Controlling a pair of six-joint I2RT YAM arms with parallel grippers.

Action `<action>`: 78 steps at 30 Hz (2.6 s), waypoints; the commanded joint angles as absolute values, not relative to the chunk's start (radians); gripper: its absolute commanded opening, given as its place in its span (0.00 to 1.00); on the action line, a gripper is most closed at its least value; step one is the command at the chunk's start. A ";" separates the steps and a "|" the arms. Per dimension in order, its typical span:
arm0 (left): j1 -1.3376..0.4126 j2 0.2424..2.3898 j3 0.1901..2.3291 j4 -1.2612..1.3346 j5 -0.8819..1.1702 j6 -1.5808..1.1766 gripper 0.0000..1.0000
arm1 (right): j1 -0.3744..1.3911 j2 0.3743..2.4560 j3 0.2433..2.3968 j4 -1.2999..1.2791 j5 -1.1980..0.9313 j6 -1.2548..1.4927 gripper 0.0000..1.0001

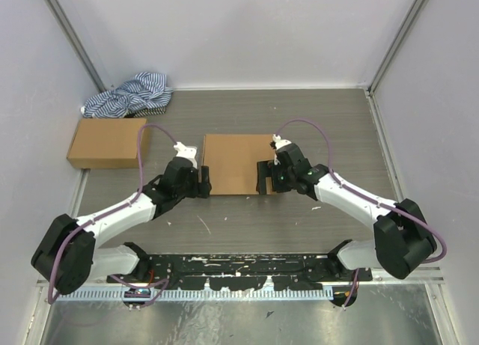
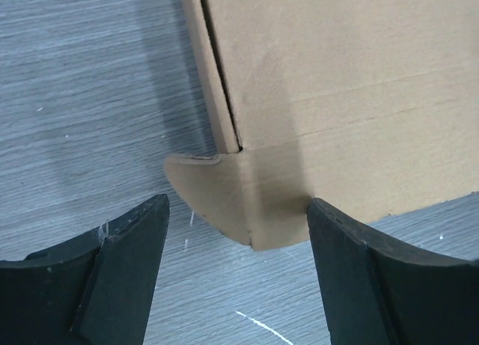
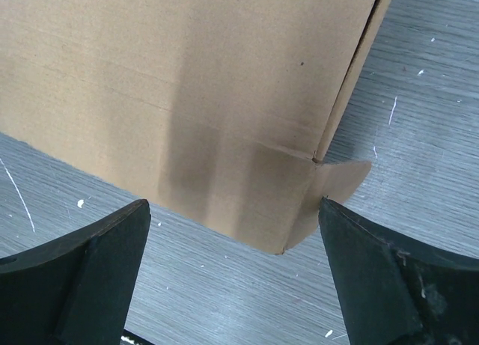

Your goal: Fold the paper box

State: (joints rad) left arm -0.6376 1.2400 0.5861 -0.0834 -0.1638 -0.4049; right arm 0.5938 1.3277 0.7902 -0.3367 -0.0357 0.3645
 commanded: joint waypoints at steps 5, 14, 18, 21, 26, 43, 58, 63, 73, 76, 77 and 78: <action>-0.638 1.220 0.538 0.113 -0.089 -0.396 0.81 | 0.597 1.300 0.788 -0.264 -0.042 0.367 0.99; -0.638 1.308 0.577 0.048 0.005 -0.409 0.78 | 0.597 1.298 0.792 -0.272 -0.077 0.364 0.96; -0.638 1.279 0.589 -0.014 0.014 -0.412 0.77 | 0.597 1.292 0.791 -0.285 -0.095 0.360 0.94; -0.639 1.226 0.592 -0.034 0.032 -0.416 0.76 | 0.597 1.289 0.783 -0.285 -0.101 0.355 0.92; -0.639 1.192 0.592 -0.045 0.032 -0.416 0.75 | 0.597 1.284 0.771 -0.288 -0.037 0.360 0.97; -0.638 1.262 0.608 -0.005 -0.004 -0.405 0.74 | 0.597 1.323 0.782 -0.285 -0.017 0.368 0.97; -0.638 1.235 0.653 -0.119 0.089 -0.437 0.68 | 0.597 1.268 0.784 -0.313 -0.112 0.374 0.91; -0.638 1.224 0.702 -0.200 0.090 -0.442 0.67 | 0.596 1.244 0.802 -0.361 -0.083 0.368 0.91; -0.638 1.227 0.752 -0.276 0.103 -0.449 0.67 | 0.598 1.239 0.835 -0.412 -0.072 0.356 0.91; -0.638 1.230 0.757 -0.293 0.102 -0.450 0.66 | 0.597 1.237 0.847 -0.434 -0.066 0.353 0.91; -0.638 1.232 0.759 -0.298 0.103 -0.449 0.66 | 0.598 1.237 0.851 -0.440 -0.065 0.351 0.91; -0.639 1.234 0.762 -0.302 0.101 -0.449 0.66 | 0.598 1.236 0.855 -0.447 -0.063 0.350 0.91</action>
